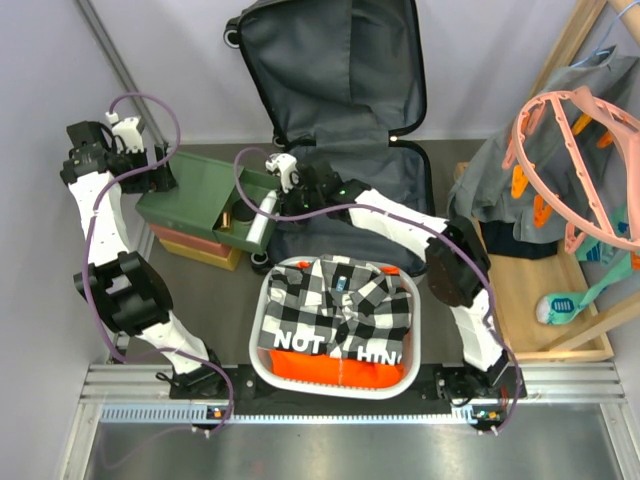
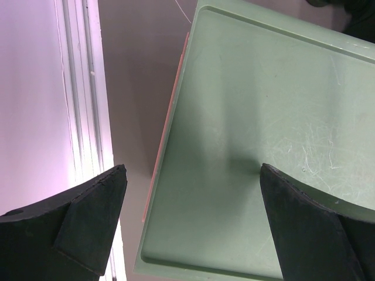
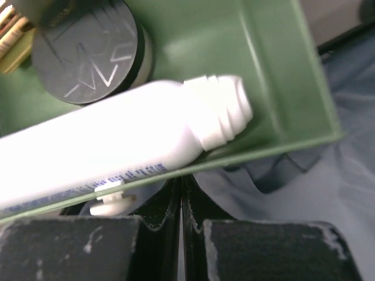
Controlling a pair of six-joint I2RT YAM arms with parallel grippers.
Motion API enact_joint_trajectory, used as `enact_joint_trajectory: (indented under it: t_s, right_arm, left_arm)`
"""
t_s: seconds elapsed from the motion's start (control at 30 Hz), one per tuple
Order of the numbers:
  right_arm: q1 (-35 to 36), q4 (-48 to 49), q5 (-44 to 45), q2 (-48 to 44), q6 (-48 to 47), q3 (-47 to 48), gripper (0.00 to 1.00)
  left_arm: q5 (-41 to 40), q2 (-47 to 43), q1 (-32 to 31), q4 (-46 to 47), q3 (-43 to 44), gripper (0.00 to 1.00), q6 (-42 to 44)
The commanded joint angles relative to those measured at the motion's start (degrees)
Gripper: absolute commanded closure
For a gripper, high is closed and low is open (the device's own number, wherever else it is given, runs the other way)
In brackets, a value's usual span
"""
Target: Open, take out, and arrange the luggage
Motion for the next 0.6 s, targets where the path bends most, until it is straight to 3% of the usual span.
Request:
enact_joint_trajectory:
  t_s: [0.0, 0.13, 0.3, 0.57]
  right_arm:
    - [1.13, 6.9, -5.03, 3.26, 7.71, 9.73, 1.0]
    - [2.71, 8.74, -5.3, 7.92, 9.92, 17.89, 1.0]
    - [4.13, 16.9, -5.83, 12.77, 13.78, 20.99, 1.0]
    - [4.13, 19.74, -5.56, 15.86, 14.5, 25.21, 1.0]
  left_arm:
    - [-0.63, -1.36, 0.46, 0.97, 1.67, 0.01, 0.6]
    - [-0.72, -1.36, 0.46, 0.88, 2.1, 0.01, 0.6]
    - [-0.72, -1.27, 0.46, 0.88, 2.37, 0.01, 0.6]
    - [0.78, -1.27, 0.37, 0.53, 2.98, 0.01, 0.34]
